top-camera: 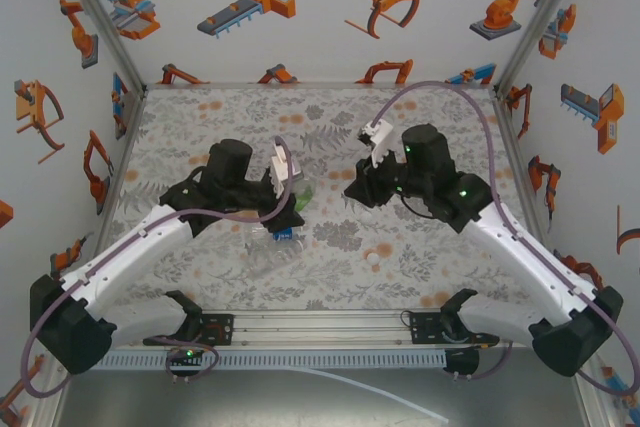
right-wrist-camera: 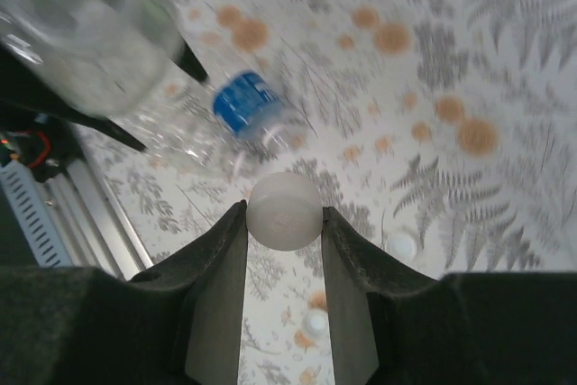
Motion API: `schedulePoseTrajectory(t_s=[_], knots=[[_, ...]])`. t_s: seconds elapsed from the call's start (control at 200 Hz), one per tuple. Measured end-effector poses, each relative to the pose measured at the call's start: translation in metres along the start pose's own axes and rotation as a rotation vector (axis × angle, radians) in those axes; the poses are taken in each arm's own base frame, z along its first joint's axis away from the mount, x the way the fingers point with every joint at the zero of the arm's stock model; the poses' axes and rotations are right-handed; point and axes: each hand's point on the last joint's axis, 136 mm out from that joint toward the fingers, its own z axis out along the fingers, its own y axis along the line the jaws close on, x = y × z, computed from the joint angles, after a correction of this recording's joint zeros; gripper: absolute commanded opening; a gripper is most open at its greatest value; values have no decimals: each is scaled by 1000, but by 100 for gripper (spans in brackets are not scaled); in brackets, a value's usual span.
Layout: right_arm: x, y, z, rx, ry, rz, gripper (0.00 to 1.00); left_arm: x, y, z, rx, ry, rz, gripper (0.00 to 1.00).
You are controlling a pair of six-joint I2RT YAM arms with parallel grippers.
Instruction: Screw on the bottle caps
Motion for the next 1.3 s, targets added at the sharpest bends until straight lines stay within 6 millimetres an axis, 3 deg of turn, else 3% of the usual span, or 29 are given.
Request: schedulePoseTrajectory(t_s=[0.165, 0.345, 0.581, 1.056, 1.302], knots=[[-46, 38, -29, -150, -127, -126, 13, 0, -23, -4, 86, 41, 112, 0], [-63, 71, -45, -317, -179, -203, 11, 6, -47, -4, 172, 74, 201, 0], [-51, 96, -40, -459, -138, -233, 10, 11, -55, -3, 200, 89, 233, 0], [-29, 100, -31, -489, -51, -229, 9, 16, -58, -3, 209, 111, 236, 0], [-27, 103, -28, -490, -37, -239, 8, 19, -59, -3, 214, 124, 230, 0]])
